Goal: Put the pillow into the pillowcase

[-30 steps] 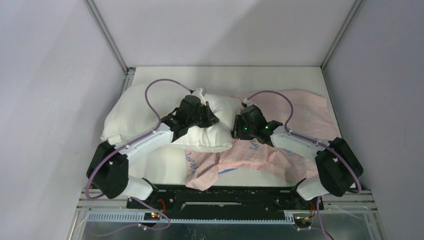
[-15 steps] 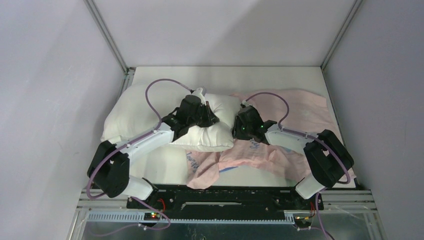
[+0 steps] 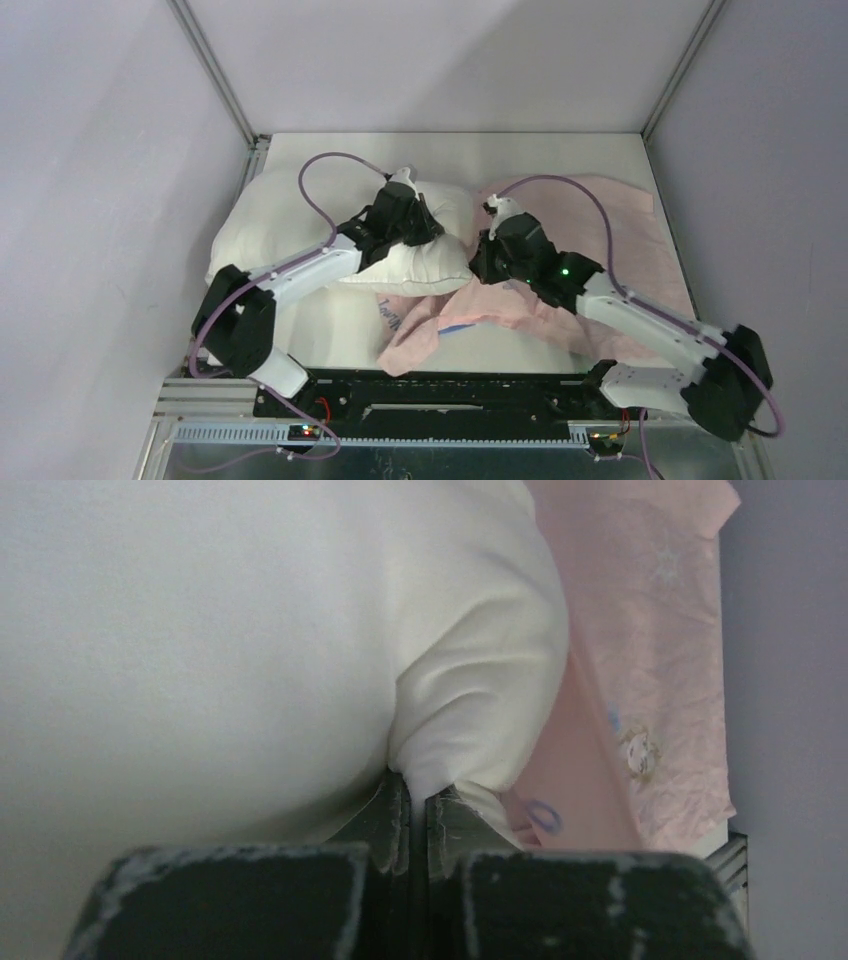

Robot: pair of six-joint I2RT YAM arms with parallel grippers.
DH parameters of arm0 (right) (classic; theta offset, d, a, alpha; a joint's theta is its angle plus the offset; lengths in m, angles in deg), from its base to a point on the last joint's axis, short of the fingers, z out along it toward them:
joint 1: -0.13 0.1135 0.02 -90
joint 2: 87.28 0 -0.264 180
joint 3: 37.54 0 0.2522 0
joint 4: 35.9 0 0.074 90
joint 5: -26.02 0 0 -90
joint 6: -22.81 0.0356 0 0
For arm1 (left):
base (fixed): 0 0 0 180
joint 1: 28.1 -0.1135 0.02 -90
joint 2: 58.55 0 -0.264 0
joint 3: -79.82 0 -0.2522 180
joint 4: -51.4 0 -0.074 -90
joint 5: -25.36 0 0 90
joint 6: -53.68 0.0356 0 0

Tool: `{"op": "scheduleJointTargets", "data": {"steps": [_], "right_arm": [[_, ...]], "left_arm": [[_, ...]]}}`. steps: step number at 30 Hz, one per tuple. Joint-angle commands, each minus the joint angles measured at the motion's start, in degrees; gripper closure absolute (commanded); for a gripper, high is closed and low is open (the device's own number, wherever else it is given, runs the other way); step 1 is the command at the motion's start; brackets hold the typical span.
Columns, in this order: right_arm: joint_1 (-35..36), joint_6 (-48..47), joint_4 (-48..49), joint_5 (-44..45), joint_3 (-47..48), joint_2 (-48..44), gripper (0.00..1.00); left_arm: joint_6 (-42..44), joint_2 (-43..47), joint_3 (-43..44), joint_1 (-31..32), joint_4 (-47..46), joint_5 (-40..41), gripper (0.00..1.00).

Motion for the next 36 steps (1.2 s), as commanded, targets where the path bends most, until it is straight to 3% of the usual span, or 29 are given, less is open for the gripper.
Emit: {"op": "scheduleJointTargets", "data": {"steps": [1,6,12,15,20,25,28,31,36], "right_arm": [[2.4,-7.1,-4.5,-15.1,3.2,-6.5,1.0],[4.7,-9.6,-2.5,-29.3,4.4,-8.9,1.0],[4.3,-5.4,1.7,-34.4,5.0,-8.4,1.0],[4.5,-4.1,0.2,-30.8,4.7,-7.4,1.0],[2.3,-0.3,-10.6,-11.1,3.8,-0.6,1.0],[-6.1,2.3,-5.0,-10.6,2.8,5.5,1.0],[-8.8,1.0,-4.5,-12.0,7.5,10.1,1.0],[-9.5,-0.6,-5.9,-11.5,12.7,14.2,1.0],[-10.6,-1.2,-6.9,-10.1,14.2,14.6,1.0]], "left_arm": [[-3.9,-6.1,1.3,2.2,-0.6,7.9,1.0],[-6.8,-10.9,-1.4,6.0,-2.8,11.9,1.0],[-12.1,-12.3,-6.0,9.4,-5.2,16.9,1.0],[-15.3,-11.0,-7.8,9.6,-5.1,18.7,1.0],[-18.5,-4.1,-10.4,9.7,-7.0,20.0,1.0],[-22.5,4.2,-13.9,13.0,-5.9,22.8,1.0],[-23.2,7.4,-14.1,17.5,-3.9,25.3,1.0],[-21.8,7.4,-11.9,20.5,-3.9,25.3,1.0],[-15.5,6.5,-7.3,20.0,-2.4,22.2,0.98]]}}
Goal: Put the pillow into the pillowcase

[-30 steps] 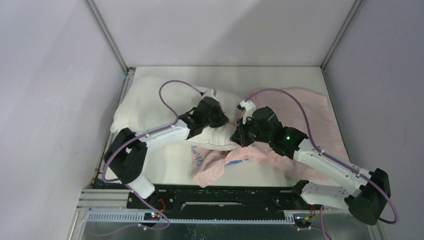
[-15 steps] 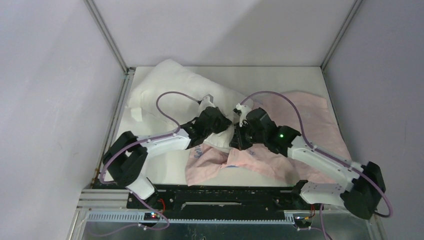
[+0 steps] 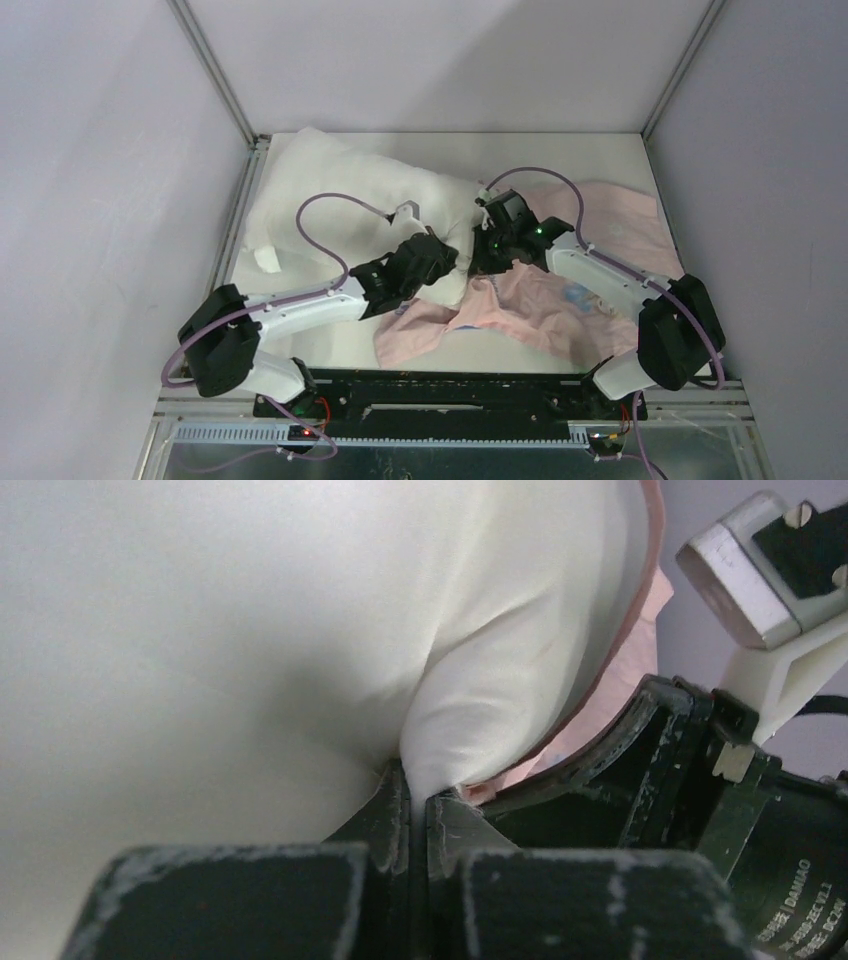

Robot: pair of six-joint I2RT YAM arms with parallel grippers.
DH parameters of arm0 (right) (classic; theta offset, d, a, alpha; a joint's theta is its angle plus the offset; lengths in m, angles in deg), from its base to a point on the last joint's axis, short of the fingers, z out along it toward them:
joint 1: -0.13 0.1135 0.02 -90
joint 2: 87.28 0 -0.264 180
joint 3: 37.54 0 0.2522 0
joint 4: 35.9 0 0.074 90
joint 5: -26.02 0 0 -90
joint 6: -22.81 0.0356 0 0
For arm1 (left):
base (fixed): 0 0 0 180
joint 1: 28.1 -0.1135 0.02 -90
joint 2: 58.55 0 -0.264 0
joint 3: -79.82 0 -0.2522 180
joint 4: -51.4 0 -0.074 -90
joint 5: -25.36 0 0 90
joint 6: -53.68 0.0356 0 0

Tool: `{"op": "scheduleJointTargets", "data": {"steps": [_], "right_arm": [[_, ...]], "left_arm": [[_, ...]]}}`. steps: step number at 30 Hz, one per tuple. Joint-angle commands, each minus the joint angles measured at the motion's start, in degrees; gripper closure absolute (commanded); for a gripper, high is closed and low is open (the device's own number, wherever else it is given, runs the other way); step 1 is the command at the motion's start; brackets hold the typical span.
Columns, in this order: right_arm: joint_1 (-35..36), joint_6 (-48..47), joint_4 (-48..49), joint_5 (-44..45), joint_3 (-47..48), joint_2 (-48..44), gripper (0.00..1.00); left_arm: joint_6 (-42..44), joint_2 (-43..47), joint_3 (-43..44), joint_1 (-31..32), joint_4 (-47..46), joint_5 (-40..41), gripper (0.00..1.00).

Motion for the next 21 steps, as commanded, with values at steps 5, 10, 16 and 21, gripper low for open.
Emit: {"op": "scheduleJointTargets", "data": {"steps": [5,10,16,21], "right_arm": [[-2.5,-2.1,3.5,6.1,3.0,-1.6,1.0],[-2.7,-2.0,3.6,6.4,2.5,-2.2,1.0],[-2.9,-1.5,4.9,5.7,2.3,-1.4,1.0],[-3.7,-1.5,7.0,5.4,2.3,0.1,1.0]], "left_arm": [[17.9,1.4,13.0,-0.5,15.7,-7.2,0.44],[30.8,5.6,20.0,-1.5,29.9,-4.5,0.08],[39.0,4.5,18.8,-6.5,39.6,-3.9,0.0],[40.3,-0.9,14.6,-7.7,32.1,-11.4,0.04]]}}
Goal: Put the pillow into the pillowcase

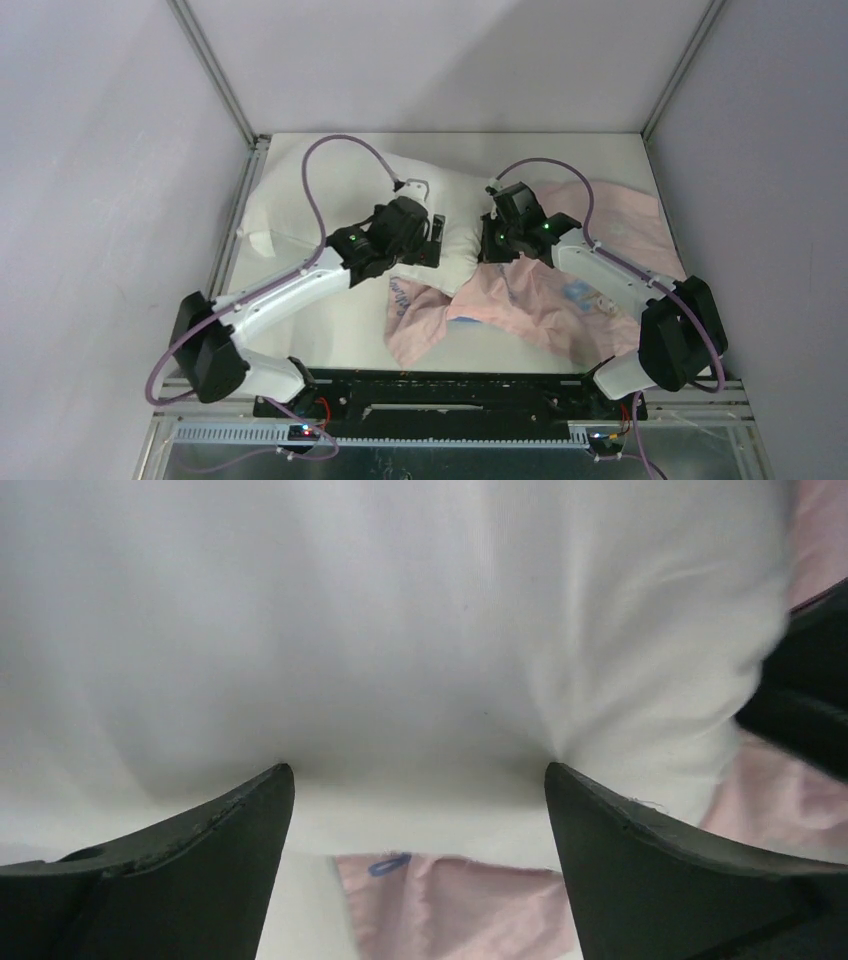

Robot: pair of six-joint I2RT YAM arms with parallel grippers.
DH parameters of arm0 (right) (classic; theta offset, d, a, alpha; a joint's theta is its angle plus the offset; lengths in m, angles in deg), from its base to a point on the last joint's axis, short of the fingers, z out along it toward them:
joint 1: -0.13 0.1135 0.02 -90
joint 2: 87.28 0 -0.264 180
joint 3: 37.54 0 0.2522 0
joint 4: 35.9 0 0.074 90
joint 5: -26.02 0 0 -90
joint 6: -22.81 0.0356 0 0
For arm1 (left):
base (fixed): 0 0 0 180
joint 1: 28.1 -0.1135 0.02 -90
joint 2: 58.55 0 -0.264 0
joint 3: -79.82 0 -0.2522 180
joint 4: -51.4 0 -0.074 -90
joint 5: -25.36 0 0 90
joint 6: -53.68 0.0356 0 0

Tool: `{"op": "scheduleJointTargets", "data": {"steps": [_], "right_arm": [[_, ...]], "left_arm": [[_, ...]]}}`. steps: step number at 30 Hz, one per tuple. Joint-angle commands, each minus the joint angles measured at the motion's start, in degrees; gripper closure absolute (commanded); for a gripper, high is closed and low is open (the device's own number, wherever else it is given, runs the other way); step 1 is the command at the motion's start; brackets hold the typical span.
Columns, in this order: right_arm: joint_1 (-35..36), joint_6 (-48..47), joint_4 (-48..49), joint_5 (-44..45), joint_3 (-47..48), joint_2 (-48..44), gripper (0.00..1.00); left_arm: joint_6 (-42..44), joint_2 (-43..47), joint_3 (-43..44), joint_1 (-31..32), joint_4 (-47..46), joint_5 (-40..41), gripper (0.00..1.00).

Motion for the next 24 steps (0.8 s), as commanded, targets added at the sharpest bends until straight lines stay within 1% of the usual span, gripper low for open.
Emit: {"op": "scheduleJointTargets", "data": {"steps": [1,2,4,5,6,7,10,13,15,16,17,20,22,24], "right_arm": [[-1.2,-0.2,5.9,0.3,1.4,1.1,1.0],[-1.8,-0.2,6.2,0.0,1.5,1.4,1.0],[-3.1,-0.4,6.5,-0.6,1.8,2.3,1.0],[-3.8,-0.7,6.6,-0.6,2.0,2.8,1.0],[-4.3,-0.9,6.6,-0.6,2.3,3.0,1.0],[-4.7,-1.2,6.6,-0.8,2.5,3.2,1.0],[-5.3,-1.7,6.4,-1.2,3.2,3.6,1.0],[-5.4,-2.1,6.0,-1.2,3.6,3.3,1.0],[-5.3,-2.3,5.3,-1.0,3.6,2.9,1.0],[-5.4,-2.4,4.9,-0.7,3.7,2.7,1.0],[-5.3,-2.4,4.3,-0.4,3.6,2.5,1.0],[-5.3,-2.9,2.4,1.1,3.6,1.1,1.0],[-5.3,-3.1,1.4,2.1,3.4,-0.2,1.0],[-5.4,-3.0,0.6,3.0,3.3,-1.9,1.0]], "left_arm": [[3.6,-5.5,-2.3,-0.1,-2.3,-7.4,0.14],[2.8,-6.7,-1.8,-0.1,-3.0,-9.4,0.35],[0.3,-7.6,-1.1,0.9,-6.0,-13.3,0.71],[-0.7,-7.8,-0.2,2.1,-6.8,-14.2,0.87],[-1.5,-8.0,1.3,3.4,-6.9,-14.5,0.98],[-2.6,-8.0,2.8,4.7,-6.9,-14.9,1.0],[-7.4,-7.5,5.0,7.4,-9.7,-16.3,1.0],[-13.2,-7.7,5.0,7.8,-11.9,-16.8,1.0],[-14.5,-8.4,4.8,7.9,-13.6,-17.1,1.0],[-14.6,-9.3,5.1,7.9,-13.7,-17.4,0.94],[-14.4,-10.1,5.9,7.8,-12.5,-17.3,0.84],[-12.0,-8.8,7.2,8.0,-11.3,-15.9,0.6],[-9.3,-5.7,8.0,8.0,-11.3,-13.6,0.51],[-4.8,-3.5,10.2,8.0,-9.1,-11.1,0.44]]}}
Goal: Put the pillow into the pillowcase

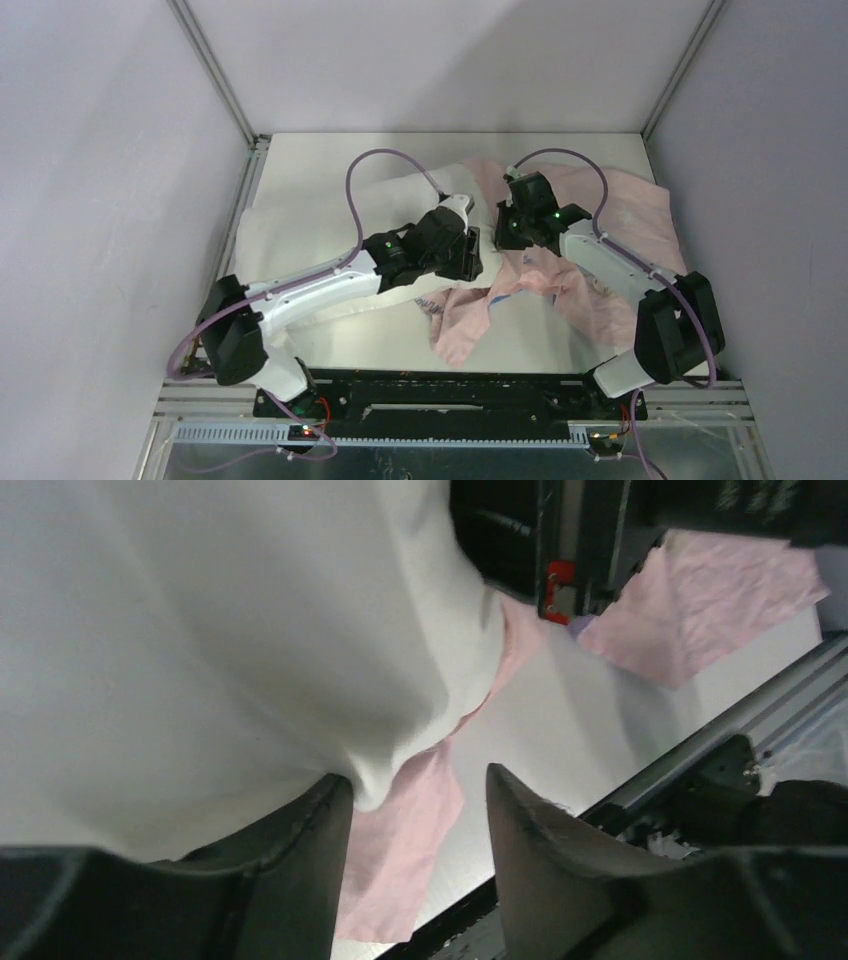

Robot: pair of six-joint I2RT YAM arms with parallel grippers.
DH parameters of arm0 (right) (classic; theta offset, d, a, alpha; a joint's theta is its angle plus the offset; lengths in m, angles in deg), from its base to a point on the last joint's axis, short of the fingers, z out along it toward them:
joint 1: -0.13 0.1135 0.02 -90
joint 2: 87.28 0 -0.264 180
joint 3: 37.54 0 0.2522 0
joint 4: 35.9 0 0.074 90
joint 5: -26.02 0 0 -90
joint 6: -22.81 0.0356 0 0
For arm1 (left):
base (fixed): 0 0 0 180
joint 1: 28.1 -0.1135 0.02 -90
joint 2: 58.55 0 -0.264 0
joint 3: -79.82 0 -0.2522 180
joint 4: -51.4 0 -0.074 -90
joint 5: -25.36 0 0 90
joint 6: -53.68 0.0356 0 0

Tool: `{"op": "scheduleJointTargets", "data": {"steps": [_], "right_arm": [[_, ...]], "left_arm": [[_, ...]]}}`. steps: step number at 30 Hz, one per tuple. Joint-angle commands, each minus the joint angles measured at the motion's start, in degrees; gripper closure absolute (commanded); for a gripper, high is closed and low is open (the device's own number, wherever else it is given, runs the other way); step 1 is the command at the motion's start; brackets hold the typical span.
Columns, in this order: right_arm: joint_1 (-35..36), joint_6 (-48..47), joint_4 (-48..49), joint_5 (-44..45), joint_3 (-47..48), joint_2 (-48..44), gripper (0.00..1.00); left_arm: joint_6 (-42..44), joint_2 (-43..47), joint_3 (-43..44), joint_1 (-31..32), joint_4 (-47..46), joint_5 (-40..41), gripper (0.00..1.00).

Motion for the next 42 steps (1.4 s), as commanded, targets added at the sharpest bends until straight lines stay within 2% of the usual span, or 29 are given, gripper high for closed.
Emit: {"op": "scheduleJointTargets", "data": {"steps": [1,4,8,9,16,19,20,25,28,34,37,42], "right_arm": [[0.6,-0.5,-0.8,1.5,1.8,-5.3,1.0],[0.5,-0.4,-1.1,2.4,1.9,-7.9,1.0],[0.1,0.0,-1.0,2.5,1.9,-9.7,1.0],[0.0,0.1,-0.9,2.2,1.8,-9.8,1.0],[-0.2,0.6,-2.5,1.0,1.9,-12.7,1.0],[1.6,2.4,-3.0,-3.1,2.3,-15.8,1.0],[3.3,3.3,-2.9,-4.0,2.5,-17.2,1.0],[12.1,6.8,-3.6,-2.3,3.7,-22.8,1.0],[14.6,7.5,-5.1,0.6,1.5,-23.3,1.0],[12.8,8.4,-1.3,1.0,-12.5,-24.3,1.0],[10.6,7.8,0.7,0.1,-16.6,-24.7,1.0],[7.6,5.6,2.6,-1.7,-17.3,-24.2,1.0]], "left_arm": [[7.5,6.7,8.3,0.4,0.0,4.2,0.41],[13.3,6.4,11.3,0.3,3.4,8.2,0.32],[18.3,1.7,13.3,-0.6,2.6,9.0,0.29],[18.3,0.1,12.8,-1.3,1.3,8.0,0.33],[11.1,-7.1,6.4,-5.4,-8.6,-0.1,0.79],[2.8,-10.6,4.4,-7.1,-14.9,-3.0,0.98],[0.7,-12.0,3.9,-7.6,-17.1,-3.6,1.0],[-13.5,-17.8,3.1,-8.3,-22.0,-1.9,1.0],[-19.5,-17.0,0.6,-8.7,-25.4,-0.7,1.0],[-21.6,-10.3,-5.3,-9.3,-30.1,-3.8,1.0],[-19.8,-6.5,-6.9,-9.1,-29.4,-5.5,0.9],[-15.1,0.6,-8.5,-8.6,-23.7,-4.5,0.72]]}}
